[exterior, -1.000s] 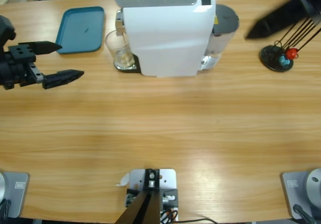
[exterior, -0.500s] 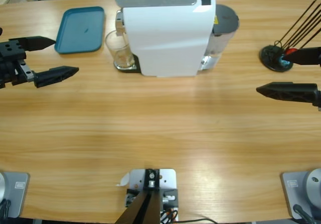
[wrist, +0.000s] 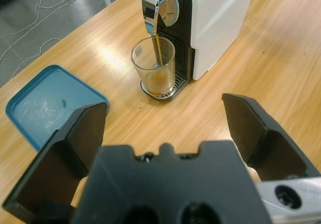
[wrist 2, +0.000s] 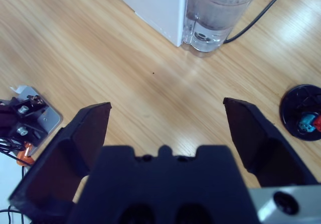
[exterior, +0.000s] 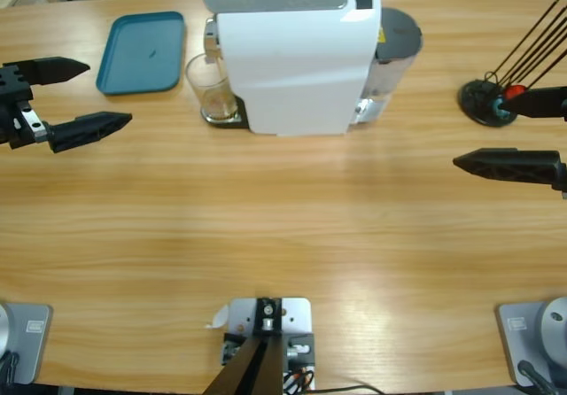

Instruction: Pour coffee

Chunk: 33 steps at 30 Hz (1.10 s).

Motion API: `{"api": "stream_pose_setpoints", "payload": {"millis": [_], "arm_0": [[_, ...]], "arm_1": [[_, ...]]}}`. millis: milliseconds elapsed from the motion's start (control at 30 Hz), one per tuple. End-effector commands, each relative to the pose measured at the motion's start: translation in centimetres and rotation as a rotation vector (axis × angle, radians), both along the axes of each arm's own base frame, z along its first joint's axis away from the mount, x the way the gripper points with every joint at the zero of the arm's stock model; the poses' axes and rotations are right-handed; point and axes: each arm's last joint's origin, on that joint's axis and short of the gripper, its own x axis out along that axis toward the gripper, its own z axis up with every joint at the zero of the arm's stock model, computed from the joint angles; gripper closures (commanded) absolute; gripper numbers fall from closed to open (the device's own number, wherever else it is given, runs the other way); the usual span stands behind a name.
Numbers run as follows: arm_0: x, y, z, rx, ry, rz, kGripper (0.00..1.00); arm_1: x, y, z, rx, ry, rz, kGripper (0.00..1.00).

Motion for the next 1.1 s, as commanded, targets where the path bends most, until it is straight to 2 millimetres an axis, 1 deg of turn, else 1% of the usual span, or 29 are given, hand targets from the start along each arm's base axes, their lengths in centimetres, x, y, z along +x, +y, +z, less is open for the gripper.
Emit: {"api": "stream_pose_setpoints", "payload": {"millis": [33,267,400,633,900,1100], "arm_0": [[-0.57,0.55,-0.65,0.010,0.031,0.005,0.000],[-0.38,0.68,-0.13,-0.028,0.040,0.039,0.000],[-0.48,0.74,-0.20,-0.072,0.094,0.068,0.000],[-0.40,0.72,-0.06,-0.061,0.077,0.064,0.000],[-0.62,0.89,0.07,-0.106,0.114,0.093,0.000],[-0.80,0.99,-0.32,-0.099,0.125,0.092,0.000]], "arm_1": [[0.06,0.00,-0.82,-0.031,0.033,-0.005,0.000],[0.07,0.00,-0.85,-0.033,0.034,-0.005,0.000],[0.07,0.00,-0.85,-0.033,0.034,-0.004,0.000],[0.10,0.05,-0.88,-0.036,0.034,-0.003,0.000],[0.09,0.06,-0.85,-0.039,0.033,-0.004,0.000],[0.08,0.02,-0.90,-0.044,0.032,-0.008,0.000]]}}
